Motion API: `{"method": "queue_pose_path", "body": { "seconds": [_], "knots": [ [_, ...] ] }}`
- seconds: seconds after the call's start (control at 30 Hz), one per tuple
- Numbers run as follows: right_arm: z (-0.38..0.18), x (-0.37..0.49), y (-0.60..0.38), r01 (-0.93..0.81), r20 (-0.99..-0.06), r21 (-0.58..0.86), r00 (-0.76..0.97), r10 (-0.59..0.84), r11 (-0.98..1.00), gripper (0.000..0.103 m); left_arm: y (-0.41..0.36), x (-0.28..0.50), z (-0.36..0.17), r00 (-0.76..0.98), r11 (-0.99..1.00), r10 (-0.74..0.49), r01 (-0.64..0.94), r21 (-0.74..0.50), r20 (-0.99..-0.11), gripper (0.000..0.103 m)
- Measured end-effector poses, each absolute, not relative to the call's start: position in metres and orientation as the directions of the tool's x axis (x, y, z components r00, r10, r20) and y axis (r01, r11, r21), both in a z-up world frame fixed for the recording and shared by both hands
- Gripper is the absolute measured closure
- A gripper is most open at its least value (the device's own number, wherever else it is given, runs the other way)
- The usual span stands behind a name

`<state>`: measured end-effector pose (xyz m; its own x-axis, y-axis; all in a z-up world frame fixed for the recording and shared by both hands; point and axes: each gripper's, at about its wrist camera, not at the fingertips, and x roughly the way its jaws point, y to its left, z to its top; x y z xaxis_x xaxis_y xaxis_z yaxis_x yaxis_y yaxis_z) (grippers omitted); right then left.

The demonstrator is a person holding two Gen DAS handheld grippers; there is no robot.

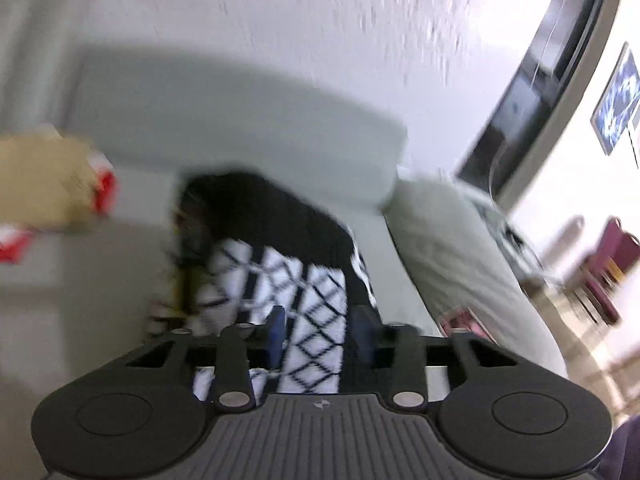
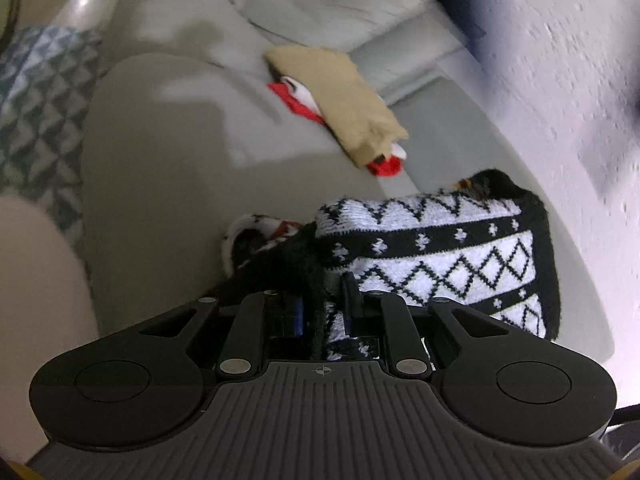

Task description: Fold clothes

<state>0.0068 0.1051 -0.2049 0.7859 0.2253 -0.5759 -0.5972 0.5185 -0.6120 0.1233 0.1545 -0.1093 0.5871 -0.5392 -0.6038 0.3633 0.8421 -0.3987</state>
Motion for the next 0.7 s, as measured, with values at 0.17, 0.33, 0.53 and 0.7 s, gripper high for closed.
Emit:
{"method": "queue_pose_path", "body": {
  "seconds": [0.17, 0.33, 0.53, 0.7],
  "knots": [
    [-0.206, 0.018, 0.088, -0.634, -0.614, -0.529, 0.745, 0.261, 0.564, 0.085, 0.128, 0.155, -0.131, 0.462, 0.839, -0.541, 0.357, -0.411, -0.703, 0.088],
    [-0.209, 0.031, 0.08, -0.648, -0.623, -0.554, 0.739, 0.256, 0.523, 0.077, 0.143, 0.177, -0.165, 0.401, 0.844, -0.536, 0.272, -0.462, -0.743, 0.09],
    [-0.226, 0.008, 0.055, -0.657, -0.568, -0.675, 0.754, 0.332, 0.337, 0.06, 0.142, 0.187, -0.182, 0.391, 0.868, -0.493, 0.283, -0.408, -0.777, 0.09],
    [-0.191, 0.007, 0.021, -0.747, -0.642, -0.517, 0.662, 0.388, 0.419, 0.063, 0.145, 0.174, -0.181, 0.436, 0.878, -0.477, 0.275, -0.391, -0.763, 0.09]
  ]
}}
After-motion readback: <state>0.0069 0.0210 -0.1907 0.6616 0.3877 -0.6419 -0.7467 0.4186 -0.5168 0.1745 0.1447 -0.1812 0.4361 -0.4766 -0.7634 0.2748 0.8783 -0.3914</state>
